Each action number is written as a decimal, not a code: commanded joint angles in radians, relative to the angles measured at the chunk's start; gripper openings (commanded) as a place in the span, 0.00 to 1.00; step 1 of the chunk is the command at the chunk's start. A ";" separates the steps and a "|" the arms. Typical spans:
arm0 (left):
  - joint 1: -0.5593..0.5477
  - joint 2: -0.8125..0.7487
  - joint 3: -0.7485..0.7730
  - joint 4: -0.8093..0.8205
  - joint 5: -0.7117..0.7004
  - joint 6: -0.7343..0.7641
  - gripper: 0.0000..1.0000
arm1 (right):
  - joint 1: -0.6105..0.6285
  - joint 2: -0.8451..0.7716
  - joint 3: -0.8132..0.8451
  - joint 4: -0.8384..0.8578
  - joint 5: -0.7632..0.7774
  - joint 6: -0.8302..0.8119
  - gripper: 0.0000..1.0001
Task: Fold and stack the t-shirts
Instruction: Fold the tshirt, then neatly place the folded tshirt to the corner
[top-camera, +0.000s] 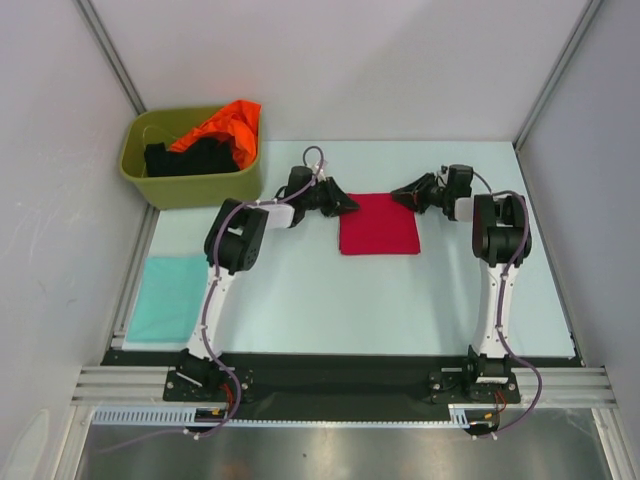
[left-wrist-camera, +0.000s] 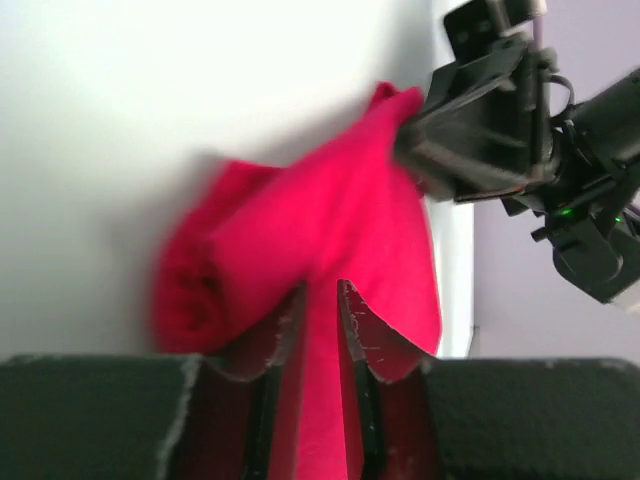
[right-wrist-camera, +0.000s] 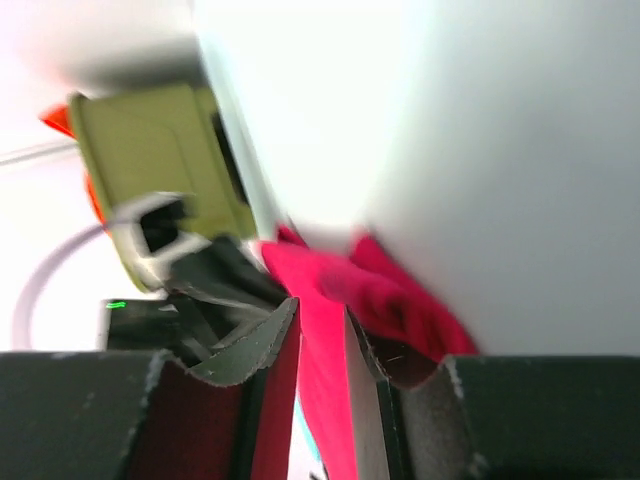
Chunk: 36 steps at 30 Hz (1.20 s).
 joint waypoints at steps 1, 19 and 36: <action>0.047 0.054 0.058 0.090 -0.035 -0.063 0.23 | -0.027 0.076 0.129 0.059 0.052 0.048 0.30; 0.104 -0.314 0.001 -0.355 -0.129 0.213 0.25 | -0.187 -0.146 0.315 -0.598 0.115 -0.401 0.42; 0.049 -1.335 -0.966 -0.452 -0.290 0.225 1.00 | 0.444 -0.830 0.007 -0.997 0.656 -0.856 0.56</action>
